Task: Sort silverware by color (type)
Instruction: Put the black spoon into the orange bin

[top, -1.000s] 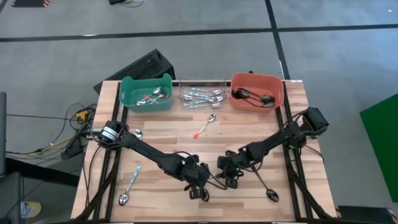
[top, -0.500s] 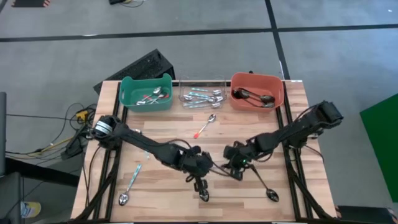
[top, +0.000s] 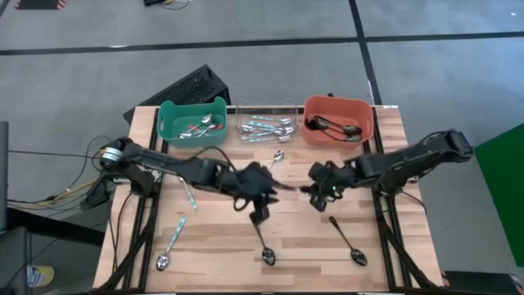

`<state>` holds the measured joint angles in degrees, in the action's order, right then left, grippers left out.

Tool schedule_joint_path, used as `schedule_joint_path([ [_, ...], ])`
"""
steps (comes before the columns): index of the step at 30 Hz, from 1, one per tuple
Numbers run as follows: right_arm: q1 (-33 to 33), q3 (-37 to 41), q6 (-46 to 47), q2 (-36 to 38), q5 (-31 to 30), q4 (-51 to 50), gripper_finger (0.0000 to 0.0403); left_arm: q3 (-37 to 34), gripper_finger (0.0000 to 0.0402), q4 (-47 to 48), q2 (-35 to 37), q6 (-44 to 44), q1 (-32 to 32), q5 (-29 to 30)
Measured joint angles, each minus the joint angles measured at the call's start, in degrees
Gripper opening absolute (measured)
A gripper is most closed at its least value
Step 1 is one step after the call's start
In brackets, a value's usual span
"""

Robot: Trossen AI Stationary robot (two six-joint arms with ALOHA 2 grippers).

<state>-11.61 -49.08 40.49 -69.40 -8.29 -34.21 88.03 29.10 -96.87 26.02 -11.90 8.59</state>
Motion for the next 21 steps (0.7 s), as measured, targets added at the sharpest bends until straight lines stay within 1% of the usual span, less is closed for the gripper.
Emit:
schedule_joint_path([
  [4, 3.9, 0.0, 0.0, 3.2, -2.5, 0.6, 0.0014, 0.0, 0.0121, 0.1, 3.7, -3.2, 3.4, 2.3],
  [8, 8.5, 0.0, 0.0, 6.5, -4.4, 2.9, 0.0014, 0.0, 0.0135, -0.3, 7.2, -7.1, 7.1, 5.6],
  [12, 12.7, 0.0, -0.3, 9.6, -5.6, 7.8, 0.0015, 0.0, 0.0137, -0.2, 10.0, -9.3, 11.2, 9.2],
  [14, 14.6, 0.0, -1.7, 10.9, -5.6, 12.6, 0.0015, 0.0, 0.0138, -0.7, 10.9, -9.3, 13.5, 9.8],
  [17, 16.9, 0.0, -5.2, 11.7, -5.8, 21.8, 0.0015, 0.0, 0.0138, -2.9, 11.2, -9.0, 17.0, 9.4],
  [19, 18.4, 0.0, -6.9, 11.7, -5.8, 27.3, 0.0015, 0.0, 0.0138, -4.3, 10.9, -9.1, 19.2, 6.7],
  [21, 19.5, 0.0, -8.1, 11.6, -5.8, 31.4, 0.0015, 0.0, 0.0138, -6.9, 10.5, -9.1, 21.1, 2.7],
])
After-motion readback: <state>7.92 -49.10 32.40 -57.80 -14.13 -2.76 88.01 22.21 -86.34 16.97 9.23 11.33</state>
